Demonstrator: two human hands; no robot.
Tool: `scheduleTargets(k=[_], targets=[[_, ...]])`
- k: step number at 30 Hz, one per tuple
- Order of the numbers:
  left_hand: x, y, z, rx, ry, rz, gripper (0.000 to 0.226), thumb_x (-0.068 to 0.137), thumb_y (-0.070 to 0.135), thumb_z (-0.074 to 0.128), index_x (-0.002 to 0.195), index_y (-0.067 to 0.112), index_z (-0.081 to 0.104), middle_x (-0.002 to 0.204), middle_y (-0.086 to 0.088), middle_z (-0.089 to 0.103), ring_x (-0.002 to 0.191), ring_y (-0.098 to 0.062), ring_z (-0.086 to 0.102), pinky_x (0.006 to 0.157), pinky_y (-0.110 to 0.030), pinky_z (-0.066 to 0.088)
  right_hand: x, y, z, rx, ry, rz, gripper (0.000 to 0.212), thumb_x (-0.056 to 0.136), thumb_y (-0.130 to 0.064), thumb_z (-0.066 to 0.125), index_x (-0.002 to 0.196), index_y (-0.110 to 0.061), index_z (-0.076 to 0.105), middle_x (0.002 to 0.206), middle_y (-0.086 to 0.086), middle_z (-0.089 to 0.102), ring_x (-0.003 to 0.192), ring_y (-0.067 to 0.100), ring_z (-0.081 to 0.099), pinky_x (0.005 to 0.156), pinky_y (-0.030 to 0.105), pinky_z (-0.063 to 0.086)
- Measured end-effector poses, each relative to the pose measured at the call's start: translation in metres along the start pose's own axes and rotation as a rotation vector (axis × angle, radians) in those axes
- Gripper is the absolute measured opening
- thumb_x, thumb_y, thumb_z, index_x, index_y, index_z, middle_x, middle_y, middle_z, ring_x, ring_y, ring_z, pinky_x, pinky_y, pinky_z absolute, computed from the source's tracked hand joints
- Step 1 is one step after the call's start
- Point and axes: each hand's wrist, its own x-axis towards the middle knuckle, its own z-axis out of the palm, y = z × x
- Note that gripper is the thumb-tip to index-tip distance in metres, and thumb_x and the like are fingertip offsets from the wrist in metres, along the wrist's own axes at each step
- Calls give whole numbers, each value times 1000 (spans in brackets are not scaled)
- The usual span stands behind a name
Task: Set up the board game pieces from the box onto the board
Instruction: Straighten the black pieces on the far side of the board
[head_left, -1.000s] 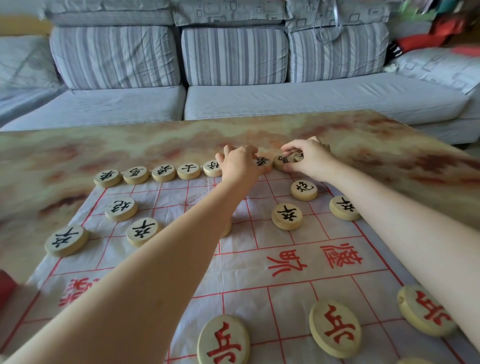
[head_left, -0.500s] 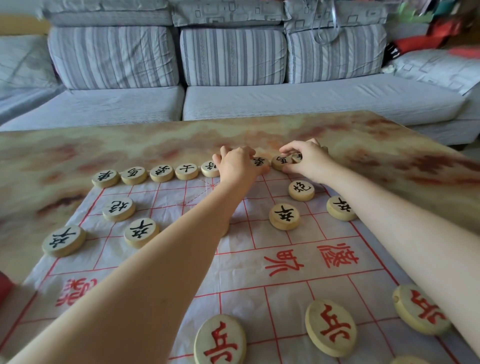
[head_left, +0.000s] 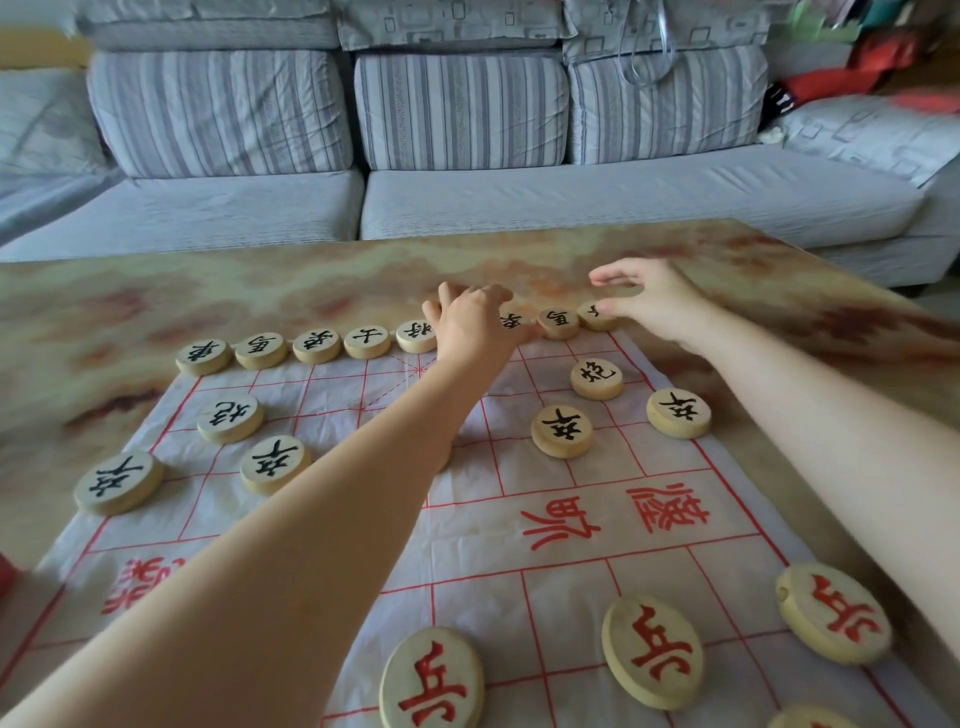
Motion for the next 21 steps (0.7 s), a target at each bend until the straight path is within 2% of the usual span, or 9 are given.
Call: scheduleTargets(k=[3, 7, 9, 12, 16, 18, 21], targets=[[-4, 7, 3, 64, -75, 160, 38, 87, 40, 54, 123, 29, 57, 124, 1, 59, 125, -19, 31, 93, -35, 18, 0, 8, -8, -15, -47, 31, 45, 79, -9, 71, 123, -14, 59, 128, 3, 60, 122, 13, 51, 110, 30, 32], [-7, 12, 5, 121, -142, 334, 33, 92, 24, 44, 121, 32, 58, 118, 0, 61, 124, -15, 38, 90, -32, 15, -1, 9, -6, -90, -115, 40, 43, 84, -9, 66, 126, -20, 58, 136, 0, 54, 130, 14, 44, 104, 30, 35], [-8, 11, 3, 152, -167, 377, 33, 93, 19, 40, 118, 30, 59, 108, -1, 63, 118, -18, 46, 92, -31, 16, 0, 7, -4, -194, -124, 15, 38, 86, -11, 63, 122, -24, 62, 135, 0, 55, 130, 17, 45, 105, 28, 35], [-8, 10, 2, 172, -183, 394, 37, 92, 13, 36, 120, 24, 58, 102, -1, 68, 102, -24, 55, 98, -28, 19, -2, 5, 3, -354, -67, -25, 28, 87, -18, 62, 113, -26, 67, 124, 3, 61, 122, 24, 48, 105, 36, 36], [-7, 10, 2, 155, -211, 410, 39, 89, 8, 39, 123, 17, 57, 109, -6, 68, 107, -24, 58, 103, -28, 28, -4, 2, 10, -417, 55, -43, 28, 82, -31, 67, 108, -19, 68, 110, 6, 61, 114, 28, 45, 94, 35, 33], [-5, 9, 2, 116, -256, 380, 43, 89, 8, 40, 129, 18, 53, 123, -8, 62, 116, -23, 54, 105, -29, 31, -4, 1, 12, -442, 79, -35, 33, 79, -37, 70, 105, -17, 68, 107, 8, 61, 113, 28, 45, 90, 34, 32], [-4, 9, 4, 151, -329, 377, 45, 91, 9, 37, 134, 18, 47, 139, -1, 49, 130, -14, 43, 115, -27, 10, -4, 1, 8, -452, 41, -13, 38, 77, -44, 69, 106, -20, 68, 115, 6, 59, 119, 28, 41, 96, 37, 33]])
